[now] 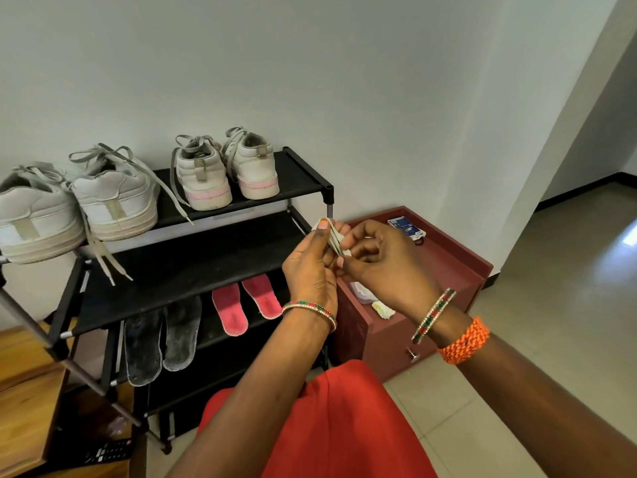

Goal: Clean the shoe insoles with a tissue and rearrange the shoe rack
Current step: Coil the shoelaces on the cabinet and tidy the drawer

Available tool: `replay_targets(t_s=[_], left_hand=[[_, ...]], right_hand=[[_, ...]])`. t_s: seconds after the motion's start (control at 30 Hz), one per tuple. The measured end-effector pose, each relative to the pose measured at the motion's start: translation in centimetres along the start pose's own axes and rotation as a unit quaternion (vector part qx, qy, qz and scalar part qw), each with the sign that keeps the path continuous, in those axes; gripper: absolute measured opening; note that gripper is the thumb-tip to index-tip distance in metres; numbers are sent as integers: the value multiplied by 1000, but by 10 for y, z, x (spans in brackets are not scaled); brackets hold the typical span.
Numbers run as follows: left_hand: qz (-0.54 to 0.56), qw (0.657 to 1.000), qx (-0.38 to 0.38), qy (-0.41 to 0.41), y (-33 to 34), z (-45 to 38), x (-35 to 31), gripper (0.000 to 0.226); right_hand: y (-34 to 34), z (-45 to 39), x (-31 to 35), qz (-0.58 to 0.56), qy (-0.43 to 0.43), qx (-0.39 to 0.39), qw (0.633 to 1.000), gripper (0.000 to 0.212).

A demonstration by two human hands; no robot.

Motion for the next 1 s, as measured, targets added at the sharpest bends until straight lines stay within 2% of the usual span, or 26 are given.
replay_targets(t_s=[0.23,0.4,0.47,0.63,0.87,1.0], left_hand=[[18,998,-43,-35,-4,0,8,12],[39,994,-60,-80,-6,3,18,21],[64,991,-75,-93,-6,7,20,14],[101,984,-108,-99,-5,9,23,13],[111,980,-127,-104,-11,6,37,14],[104,980,-119,-119,-9,9,50,16]], right_hand=[[0,-5,12,5,-14,41,999,13],[3,-4,7,57,-59,-20,996,9],[4,-4,2,85,-66,-44,993,10],[7,-6,-9,68,-90,-96,989,23],[16,-5,-15,260,-139,-74,953,17],[13,-1,-22,365,-167,-68,913,19]])
Point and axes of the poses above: each hand's wrist, its own z-axis away from the middle knuckle, its own y-axis out of the palm, x = y × z, the point moved 4 cm from there along -z, towards the middle knuckle, and after that the axes turned 9 degrees about -x, right-handed, at the moved point
